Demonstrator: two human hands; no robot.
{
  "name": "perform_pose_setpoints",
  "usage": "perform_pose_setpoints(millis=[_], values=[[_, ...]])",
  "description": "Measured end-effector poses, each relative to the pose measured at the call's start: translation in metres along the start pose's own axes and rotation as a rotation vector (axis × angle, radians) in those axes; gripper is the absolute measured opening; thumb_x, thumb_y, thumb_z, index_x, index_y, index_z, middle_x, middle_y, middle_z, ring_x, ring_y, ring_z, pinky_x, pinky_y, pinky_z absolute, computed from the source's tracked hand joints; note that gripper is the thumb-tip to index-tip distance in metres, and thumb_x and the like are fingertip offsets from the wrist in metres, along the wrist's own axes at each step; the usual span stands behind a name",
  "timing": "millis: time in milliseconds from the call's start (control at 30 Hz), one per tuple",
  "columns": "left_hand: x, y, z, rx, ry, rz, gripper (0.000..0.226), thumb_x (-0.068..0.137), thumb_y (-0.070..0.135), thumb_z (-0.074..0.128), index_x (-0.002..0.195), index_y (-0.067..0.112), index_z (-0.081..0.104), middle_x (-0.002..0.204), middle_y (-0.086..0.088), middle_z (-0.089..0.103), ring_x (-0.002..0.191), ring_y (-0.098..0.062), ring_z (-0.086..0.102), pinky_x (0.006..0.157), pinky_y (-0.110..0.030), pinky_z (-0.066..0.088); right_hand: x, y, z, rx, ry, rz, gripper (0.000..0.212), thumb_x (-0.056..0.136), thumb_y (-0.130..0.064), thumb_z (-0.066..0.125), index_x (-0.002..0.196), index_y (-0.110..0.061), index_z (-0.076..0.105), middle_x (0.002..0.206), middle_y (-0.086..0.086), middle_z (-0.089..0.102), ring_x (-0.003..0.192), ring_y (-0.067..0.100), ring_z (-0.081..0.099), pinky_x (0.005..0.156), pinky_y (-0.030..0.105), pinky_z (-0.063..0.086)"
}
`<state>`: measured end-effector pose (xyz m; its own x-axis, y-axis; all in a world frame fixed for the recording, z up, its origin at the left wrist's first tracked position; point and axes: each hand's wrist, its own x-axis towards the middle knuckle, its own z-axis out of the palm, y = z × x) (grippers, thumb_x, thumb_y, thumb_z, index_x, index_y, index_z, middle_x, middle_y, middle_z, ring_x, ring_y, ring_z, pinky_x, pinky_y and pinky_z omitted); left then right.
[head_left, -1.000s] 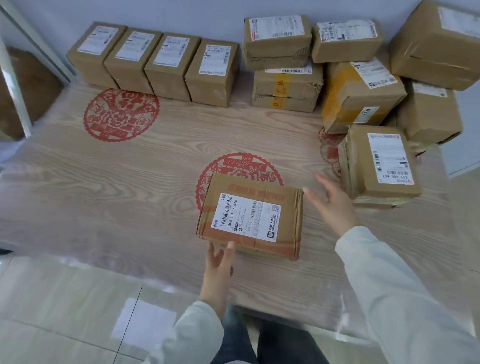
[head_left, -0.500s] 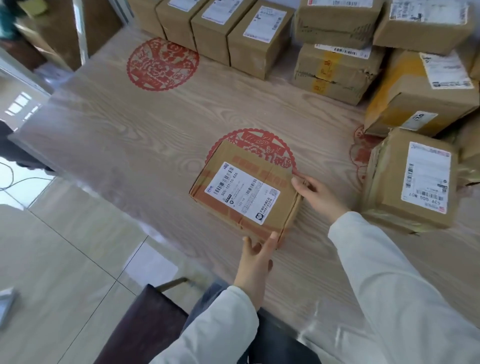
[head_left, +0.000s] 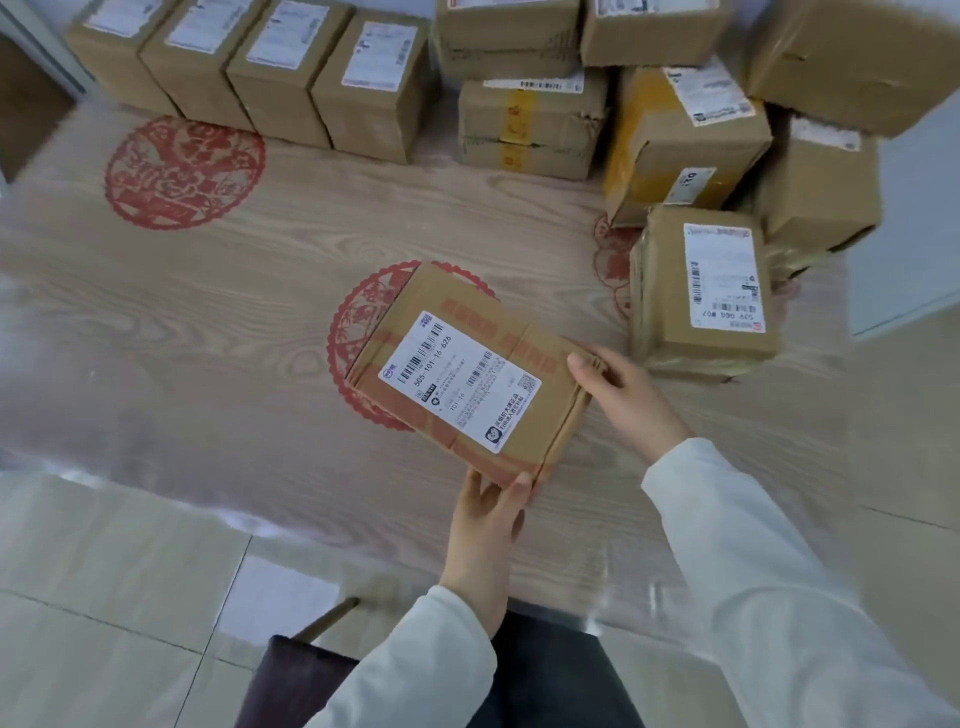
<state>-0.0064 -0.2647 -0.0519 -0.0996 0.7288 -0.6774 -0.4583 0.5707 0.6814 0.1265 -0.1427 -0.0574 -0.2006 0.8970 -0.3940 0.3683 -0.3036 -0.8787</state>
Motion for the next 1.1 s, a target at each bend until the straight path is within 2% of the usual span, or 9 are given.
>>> perform_pose_setpoints(millis=[133, 267, 400, 467, 533, 633, 800, 967, 1100], values=[[-0.011, 0.005, 0.011, 0.127, -0.215, 0.074, 0.035, 0.093, 0.019, 0.059, 0.127, 0.025, 0.054, 0.115, 0.010, 0.069, 0.107, -0.003, 0.064, 0.102, -0.026, 0.040, -0.046, -0.009, -0.028, 0.075, 0.220, -0.041, 0.021, 0.095, -0.034, 0.053, 0.114, -0.035, 0.060, 0.108, -0.020, 0.064, 0.103, -0.008, 0.058, 0.085, 0.008, 0.042], [-0.019, 0.005, 0.038, 0.278, -0.423, 0.124, 0.040, 0.093, 0.023, 0.057, 0.133, 0.027, 0.050, 0.122, 0.011, 0.065, 0.115, -0.006, 0.060, 0.104, -0.028, 0.037, -0.094, -0.011, -0.060, 0.140, 0.464, -0.083, 0.016, 0.095, -0.031, 0.054, 0.107, -0.040, 0.058, 0.099, -0.026, 0.063, 0.089, -0.019, 0.057, 0.078, 0.005, 0.041], [-0.017, 0.001, 0.059, 0.358, -0.509, 0.164, 0.046, 0.087, 0.031, 0.062, 0.131, 0.026, 0.052, 0.121, 0.013, 0.066, 0.117, -0.005, 0.058, 0.099, -0.023, 0.041, -0.121, -0.003, -0.079, 0.206, 0.606, -0.106, 0.029, 0.096, -0.026, 0.054, 0.125, -0.025, 0.059, 0.114, -0.014, 0.065, 0.103, -0.009, 0.058, 0.087, 0.009, 0.043], [-0.018, -0.002, 0.072, 0.401, -0.553, 0.181, 0.043, 0.091, 0.027, 0.062, 0.133, 0.025, 0.052, 0.121, 0.011, 0.066, 0.116, -0.005, 0.058, 0.094, -0.017, 0.046, -0.133, 0.008, -0.089, 0.230, 0.689, -0.093, 0.026, 0.096, -0.027, 0.055, 0.121, -0.030, 0.060, 0.116, -0.014, 0.064, 0.108, -0.005, 0.058, 0.092, 0.014, 0.042], [-0.019, -0.008, 0.087, 0.435, -0.581, 0.191, 0.041, 0.093, 0.022, 0.058, 0.133, 0.023, 0.052, 0.120, 0.010, 0.067, 0.114, -0.003, 0.059, 0.090, -0.011, 0.046, -0.144, 0.018, -0.100, 0.283, 0.759, -0.081, 0.024, 0.095, -0.026, 0.055, 0.118, -0.032, 0.060, 0.116, -0.014, 0.064, 0.109, -0.002, 0.058, 0.093, 0.016, 0.042], [-0.022, -0.014, 0.109, 0.469, -0.612, 0.201, 0.039, 0.093, 0.018, 0.056, 0.132, 0.023, 0.053, 0.118, 0.012, 0.067, 0.109, 0.001, 0.060, 0.080, -0.006, 0.045, -0.155, 0.031, -0.115, 0.321, 0.818, -0.053, 0.029, 0.095, -0.026, 0.056, 0.123, -0.023, 0.061, 0.117, -0.010, 0.065, 0.109, 0.000, 0.059, 0.091, 0.014, 0.044], [-0.028, -0.038, 0.152, 0.550, -0.606, 0.219, 0.037, 0.094, 0.014, 0.055, 0.130, 0.022, 0.054, 0.119, 0.014, 0.064, 0.102, 0.010, 0.059, 0.077, -0.001, 0.043, -0.175, 0.056, -0.151, 0.403, 0.883, -0.020, 0.020, 0.095, -0.028, 0.055, 0.112, -0.036, 0.061, 0.111, -0.017, 0.065, 0.104, -0.004, 0.059, 0.089, 0.014, 0.044], [-0.038, -0.077, 0.217, 0.605, -0.611, 0.230, 0.039, 0.095, 0.014, 0.053, 0.133, 0.021, 0.053, 0.124, 0.010, 0.063, 0.112, 0.003, 0.057, 0.087, -0.003, 0.042, -0.203, 0.091, -0.210, 0.454, 0.929, -0.016, 0.018, 0.095, -0.023, 0.055, 0.105, -0.036, 0.061, 0.102, -0.020, 0.065, 0.091, -0.012, 0.060, 0.078, 0.006, 0.045], [-0.051, -0.121, 0.275, 0.608, -0.646, 0.194, 0.040, 0.096, 0.013, 0.051, 0.135, 0.022, 0.051, 0.124, 0.012, 0.064, 0.116, -0.001, 0.057, 0.101, -0.017, 0.043, -0.239, 0.130, -0.265, 0.488, 0.989, 0.027, 0.017, 0.094, -0.024, 0.057, 0.107, -0.034, 0.062, 0.102, -0.021, 0.065, 0.092, -0.009, 0.059, 0.080, 0.008, 0.045]])
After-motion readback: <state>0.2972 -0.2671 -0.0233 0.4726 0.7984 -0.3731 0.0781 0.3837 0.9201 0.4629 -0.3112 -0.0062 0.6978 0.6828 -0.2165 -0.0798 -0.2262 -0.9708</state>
